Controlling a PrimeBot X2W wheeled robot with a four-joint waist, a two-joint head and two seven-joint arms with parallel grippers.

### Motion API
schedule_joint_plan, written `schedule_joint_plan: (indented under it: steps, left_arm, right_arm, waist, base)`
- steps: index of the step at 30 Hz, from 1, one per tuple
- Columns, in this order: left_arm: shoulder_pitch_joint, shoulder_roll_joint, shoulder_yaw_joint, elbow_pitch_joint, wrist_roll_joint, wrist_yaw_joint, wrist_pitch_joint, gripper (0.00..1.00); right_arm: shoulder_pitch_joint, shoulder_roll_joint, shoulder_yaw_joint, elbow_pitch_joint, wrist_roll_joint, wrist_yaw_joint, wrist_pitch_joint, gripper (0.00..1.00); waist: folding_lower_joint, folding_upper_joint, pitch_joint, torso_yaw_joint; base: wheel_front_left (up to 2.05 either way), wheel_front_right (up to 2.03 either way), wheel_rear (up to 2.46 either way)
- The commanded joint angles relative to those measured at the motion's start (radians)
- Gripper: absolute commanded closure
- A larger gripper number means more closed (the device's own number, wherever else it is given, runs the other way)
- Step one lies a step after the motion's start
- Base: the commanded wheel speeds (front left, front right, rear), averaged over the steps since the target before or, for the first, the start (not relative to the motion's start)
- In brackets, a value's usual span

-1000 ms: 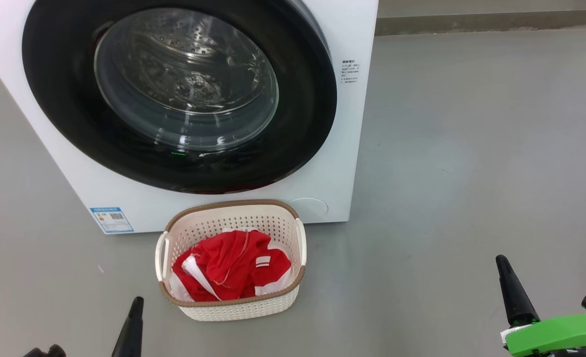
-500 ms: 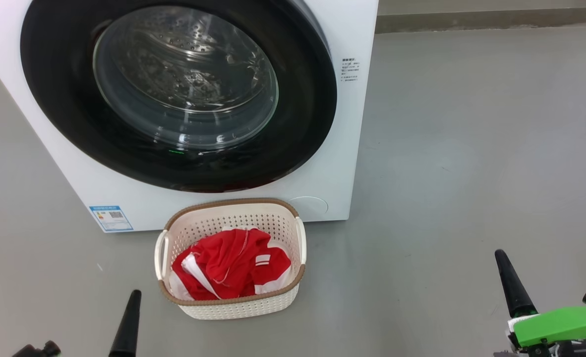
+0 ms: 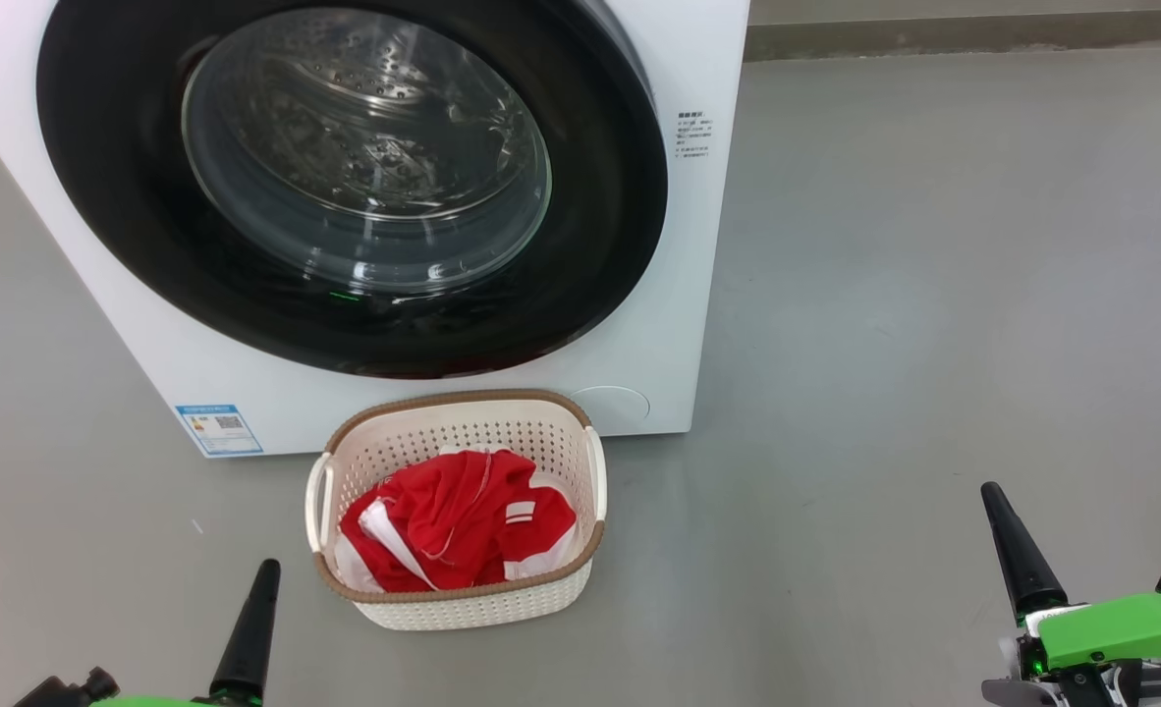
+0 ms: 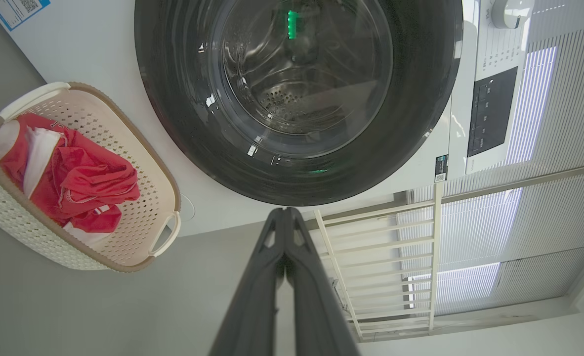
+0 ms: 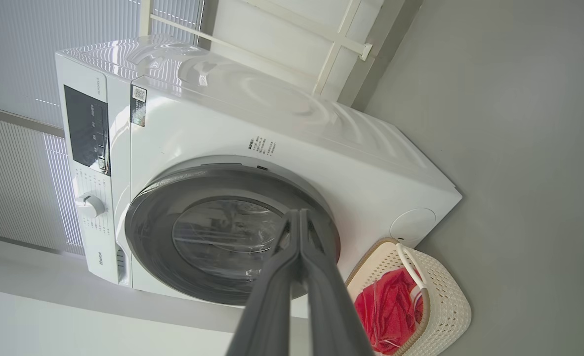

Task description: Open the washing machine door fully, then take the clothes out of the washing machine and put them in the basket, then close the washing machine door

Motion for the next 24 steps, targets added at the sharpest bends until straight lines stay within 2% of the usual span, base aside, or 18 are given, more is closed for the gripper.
schedule_joint_plan:
  steps: [1, 18, 24]
  left_arm:
    - [-0.047, 0.010, 0.034, -0.015, -0.044, -0.011, 0.012, 1.00]
    - [-0.077, 0.012, 0.049, 0.006, -0.231, -0.014, 0.059, 1.00]
    - [-0.078, 0.012, 0.050, 0.007, -0.238, -0.015, 0.061, 1.00]
  right_arm:
    - [-0.057, -0.014, 0.008, -0.019, 0.045, 0.000, 0.011, 1.00]
    - [-0.092, -0.017, 0.002, 0.003, 0.232, -0.001, 0.060, 1.00]
    - [-0.094, -0.016, 0.000, 0.004, 0.238, -0.001, 0.063, 1.00]
  waist:
    - [0.0000, -0.0001, 0.001, 0.000]
    - [0.0000, -0.0001, 0.007, 0.000]
    - [0.0000, -0.0001, 0.007, 0.000]
  base:
    - [0.00, 0.00, 0.00]
    - [0.00, 0.00, 0.00]
    - [0.00, 0.00, 0.00]
